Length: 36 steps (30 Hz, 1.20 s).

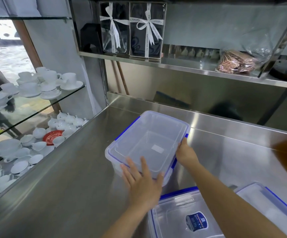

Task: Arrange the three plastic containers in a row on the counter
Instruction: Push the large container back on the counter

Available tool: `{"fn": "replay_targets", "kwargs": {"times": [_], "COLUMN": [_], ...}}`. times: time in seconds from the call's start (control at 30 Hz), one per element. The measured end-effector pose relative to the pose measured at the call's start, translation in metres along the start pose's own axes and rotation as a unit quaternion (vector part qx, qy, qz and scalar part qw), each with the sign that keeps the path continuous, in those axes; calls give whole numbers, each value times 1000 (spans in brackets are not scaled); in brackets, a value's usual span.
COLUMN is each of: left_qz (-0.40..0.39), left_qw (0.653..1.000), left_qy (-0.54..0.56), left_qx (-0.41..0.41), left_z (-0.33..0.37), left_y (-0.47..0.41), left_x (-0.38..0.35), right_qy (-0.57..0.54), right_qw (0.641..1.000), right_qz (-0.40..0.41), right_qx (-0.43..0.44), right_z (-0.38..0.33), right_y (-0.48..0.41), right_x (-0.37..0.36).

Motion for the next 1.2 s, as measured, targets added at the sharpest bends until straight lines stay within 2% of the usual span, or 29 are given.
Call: {"fn": "replay_targets", "kwargs": {"times": [0.07,0.17,0.2,0.27,0.33,0.4,0.5,0.57,0.7,0.87,1.2], "left_qz": [-54,-120,-107,-15,50,13,-61,-46,24,38,18], "left_qw": [996,986,986,986,982,969,948,945,938,937,946], "left_qy": [-59,-94,-106,-95,-32,-41,-110,-110,-99,-98,-97], "left_qx": [-47,-66,-79,-133,-181,-241,-291,-304,-332,-333,-308], "left_z": [14,20,20,21,17,11,-4,-9,-6,11,36], "left_y": [15,26,24,10,-8,-24,-40,-48,-58,-80,-119], "left_x": [-11,-13,-4,25,54,57,36,31,26,15,-10], "right_qy": [-30,-138,-177,-232,-269,-207,49,133,152,139,148], "right_qw": [999,989,982,971,961,970,969,955,945,941,945], "right_qz": [1,0,-5,-30,-68,-93,-139,-106,-34,1,-52], "right_qx": [-15,-53,-65,-56,-3,84,196,244,287,309,288], "right_z": [3,12,14,14,5,-2,2,1,-3,-4,-4], "right_y": [-7,-8,-4,9,31,52,76,82,74,46,-9], "right_x": [5,11,13,14,14,12,-8,-9,-5,-1,1]}}
Point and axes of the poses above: each hand's wrist, its own y-axis away from the middle knuckle, its own x-axis out of the back of the hand, z = x × y, the point moved 9 cm from there along -y, towards the middle knuckle, and after that the axes turned 13 degrees about z, right-handed, at the moved point
